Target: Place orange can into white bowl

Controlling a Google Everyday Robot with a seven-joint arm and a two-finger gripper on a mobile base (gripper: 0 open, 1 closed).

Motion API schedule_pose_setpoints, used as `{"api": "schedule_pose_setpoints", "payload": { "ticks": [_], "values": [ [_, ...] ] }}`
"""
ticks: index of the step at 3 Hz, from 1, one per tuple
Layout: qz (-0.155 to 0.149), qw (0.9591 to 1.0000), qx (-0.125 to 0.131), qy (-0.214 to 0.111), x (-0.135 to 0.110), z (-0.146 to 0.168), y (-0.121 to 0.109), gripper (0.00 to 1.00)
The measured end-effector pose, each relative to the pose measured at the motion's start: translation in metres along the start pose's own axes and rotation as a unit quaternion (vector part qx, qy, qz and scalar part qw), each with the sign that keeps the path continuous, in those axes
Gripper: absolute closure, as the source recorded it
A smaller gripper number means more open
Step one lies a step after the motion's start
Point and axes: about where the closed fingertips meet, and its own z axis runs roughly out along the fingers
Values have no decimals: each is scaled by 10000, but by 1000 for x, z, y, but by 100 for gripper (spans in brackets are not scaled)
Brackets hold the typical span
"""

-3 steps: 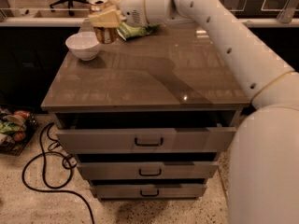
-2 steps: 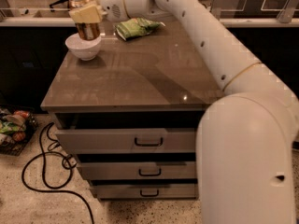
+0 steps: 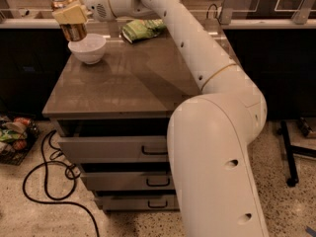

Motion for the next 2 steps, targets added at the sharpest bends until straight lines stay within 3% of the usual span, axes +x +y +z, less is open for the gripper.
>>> {"api": "schedule_pose_setpoints", "payload": {
  "ticks": [1, 2],
  "values": [
    [-21, 10000, 9, -27, -3, 0, -1, 100],
    [73, 9999, 89, -78, 13, 10, -11, 100]
  ]
}}
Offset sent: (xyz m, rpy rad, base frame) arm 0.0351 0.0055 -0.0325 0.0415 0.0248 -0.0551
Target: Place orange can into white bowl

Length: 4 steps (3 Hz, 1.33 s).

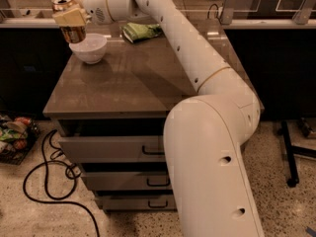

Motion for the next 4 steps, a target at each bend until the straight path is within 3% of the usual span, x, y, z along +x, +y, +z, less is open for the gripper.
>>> {"api": "schedule_pose_setpoints", "payload": {
  "ticks": [3, 4],
  "values": [
    [649, 9954, 585, 395, 54, 4, -31, 100],
    [858, 9931, 705, 372, 75, 10, -35, 96]
  ]
}}
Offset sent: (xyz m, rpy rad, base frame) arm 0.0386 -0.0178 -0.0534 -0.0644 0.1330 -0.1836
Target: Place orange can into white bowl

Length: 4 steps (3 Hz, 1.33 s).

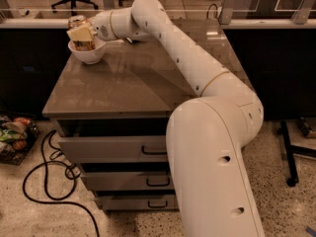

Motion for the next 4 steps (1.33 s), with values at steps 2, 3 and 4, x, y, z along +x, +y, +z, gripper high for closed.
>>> {"api": "schedule_pose_setpoints", "payload": {
  "ticks": [2, 3, 4],
  "values": [
    [3, 10000, -41, 9, 1, 5, 3, 77],
    [8, 10000, -64, 14, 2, 8, 5, 55],
    [13, 10000, -88, 18, 3, 11, 7, 32]
  ]
}}
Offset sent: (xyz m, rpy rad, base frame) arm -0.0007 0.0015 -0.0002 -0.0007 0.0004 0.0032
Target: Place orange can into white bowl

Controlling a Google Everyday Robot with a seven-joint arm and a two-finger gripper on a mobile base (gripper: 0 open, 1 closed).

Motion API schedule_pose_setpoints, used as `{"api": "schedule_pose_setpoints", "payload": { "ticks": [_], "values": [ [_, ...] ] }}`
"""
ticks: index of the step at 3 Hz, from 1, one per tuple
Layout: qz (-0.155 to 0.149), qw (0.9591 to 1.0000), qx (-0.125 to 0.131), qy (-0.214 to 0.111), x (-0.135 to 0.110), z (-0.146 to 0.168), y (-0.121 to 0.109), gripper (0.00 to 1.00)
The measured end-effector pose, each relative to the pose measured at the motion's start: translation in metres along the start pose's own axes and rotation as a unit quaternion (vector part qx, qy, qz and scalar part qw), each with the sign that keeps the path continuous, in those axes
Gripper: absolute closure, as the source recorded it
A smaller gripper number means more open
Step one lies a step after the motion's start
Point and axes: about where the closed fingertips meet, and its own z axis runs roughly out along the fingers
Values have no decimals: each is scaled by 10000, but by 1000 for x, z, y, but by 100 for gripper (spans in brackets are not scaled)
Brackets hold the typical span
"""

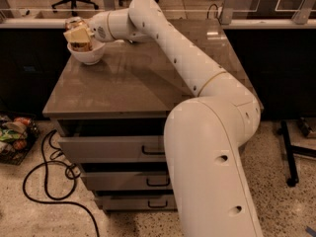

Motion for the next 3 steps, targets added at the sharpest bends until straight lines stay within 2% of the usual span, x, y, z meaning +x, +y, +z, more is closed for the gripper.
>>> {"api": "schedule_pose_setpoints", "payload": {
  "ticks": [1, 2, 3],
  "values": [
    [5, 10000, -25, 5, 1, 3, 2, 8],
    [9, 10000, -42, 9, 2, 6, 3, 0],
    [9, 10000, -43, 9, 2, 6, 3, 0]
  ]
}}
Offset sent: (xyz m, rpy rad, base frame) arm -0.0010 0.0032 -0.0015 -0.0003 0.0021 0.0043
